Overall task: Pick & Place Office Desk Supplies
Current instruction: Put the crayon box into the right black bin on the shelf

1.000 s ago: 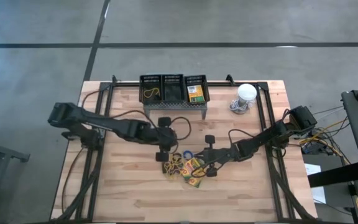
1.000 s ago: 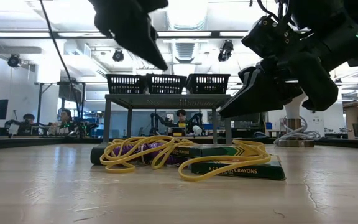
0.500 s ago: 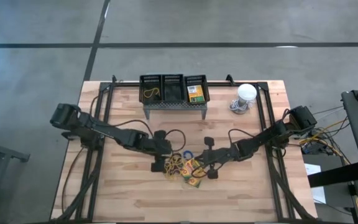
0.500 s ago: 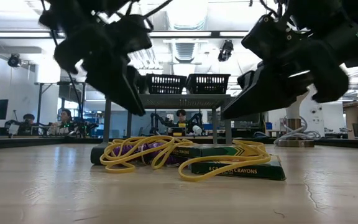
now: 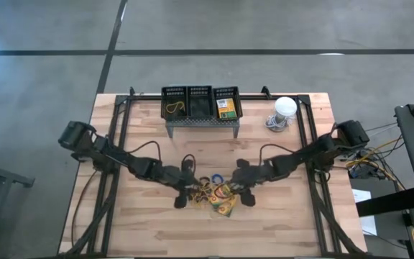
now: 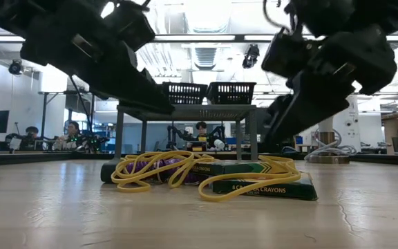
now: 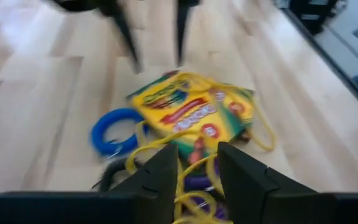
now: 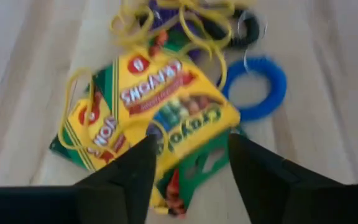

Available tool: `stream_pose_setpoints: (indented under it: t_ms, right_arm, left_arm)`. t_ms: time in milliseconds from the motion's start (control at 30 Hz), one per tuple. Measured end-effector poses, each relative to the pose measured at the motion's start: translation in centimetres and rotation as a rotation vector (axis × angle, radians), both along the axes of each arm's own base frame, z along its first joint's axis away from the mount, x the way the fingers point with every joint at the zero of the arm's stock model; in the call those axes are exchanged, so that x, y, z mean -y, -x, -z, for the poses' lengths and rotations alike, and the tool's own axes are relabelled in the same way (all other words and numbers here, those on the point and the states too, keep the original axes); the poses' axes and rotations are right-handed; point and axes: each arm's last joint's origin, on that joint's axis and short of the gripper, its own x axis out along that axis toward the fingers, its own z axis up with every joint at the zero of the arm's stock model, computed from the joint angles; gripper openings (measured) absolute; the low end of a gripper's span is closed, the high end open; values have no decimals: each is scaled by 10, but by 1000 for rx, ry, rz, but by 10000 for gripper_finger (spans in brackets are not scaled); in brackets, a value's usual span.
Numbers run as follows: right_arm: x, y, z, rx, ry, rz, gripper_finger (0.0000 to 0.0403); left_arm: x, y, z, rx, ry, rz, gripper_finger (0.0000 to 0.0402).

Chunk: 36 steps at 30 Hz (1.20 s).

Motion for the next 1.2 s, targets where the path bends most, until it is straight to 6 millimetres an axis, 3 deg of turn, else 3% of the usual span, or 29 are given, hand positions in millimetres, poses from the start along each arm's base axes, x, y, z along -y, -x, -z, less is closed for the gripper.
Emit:
stream_pose_setpoints:
  t_ms: [233, 400, 500, 767, 1200]
  right_arm:
    - [13, -2, 5, -51, -123, 6, 259]
    - [15, -4, -1, -9, -131, 7, 271]
    - [15, -4, 0, -20, -150, 28, 270]
    - [16, 0, 8, -56, -197, 43, 260]
    - [16, -3, 4, 53, -191, 24, 254]
  left_arm:
    - [20, -30, 16, -53, -56, 138, 71]
    - [22, -40, 14, -220, -86, 127, 28]
    - [26, -42, 10, -205, -85, 137, 8]
    - [29, -45, 8, -134, -64, 176, 7]
    - [29, -47, 5, -98, -63, 173, 7]
